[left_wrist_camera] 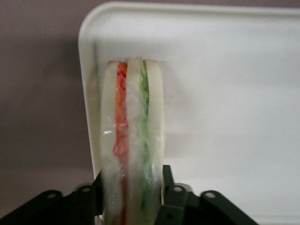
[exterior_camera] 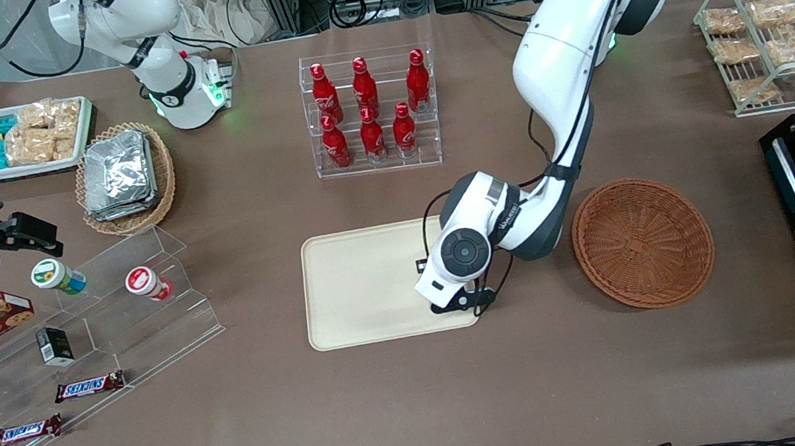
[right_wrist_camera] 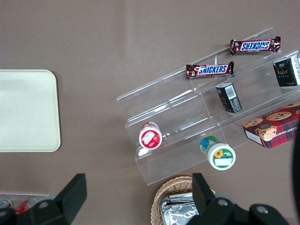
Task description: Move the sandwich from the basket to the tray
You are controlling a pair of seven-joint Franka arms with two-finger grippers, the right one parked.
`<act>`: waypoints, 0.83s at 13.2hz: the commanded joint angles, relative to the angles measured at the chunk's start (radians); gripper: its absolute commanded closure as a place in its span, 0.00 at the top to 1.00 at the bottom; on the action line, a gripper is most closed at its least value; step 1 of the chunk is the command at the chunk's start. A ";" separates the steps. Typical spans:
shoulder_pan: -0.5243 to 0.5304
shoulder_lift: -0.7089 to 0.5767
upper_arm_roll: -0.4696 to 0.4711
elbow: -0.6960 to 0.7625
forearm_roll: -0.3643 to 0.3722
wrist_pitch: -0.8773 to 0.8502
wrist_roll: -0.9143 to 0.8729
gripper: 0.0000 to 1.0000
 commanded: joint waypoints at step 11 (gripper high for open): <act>0.380 -0.565 0.008 -0.032 0.150 -0.663 0.504 1.00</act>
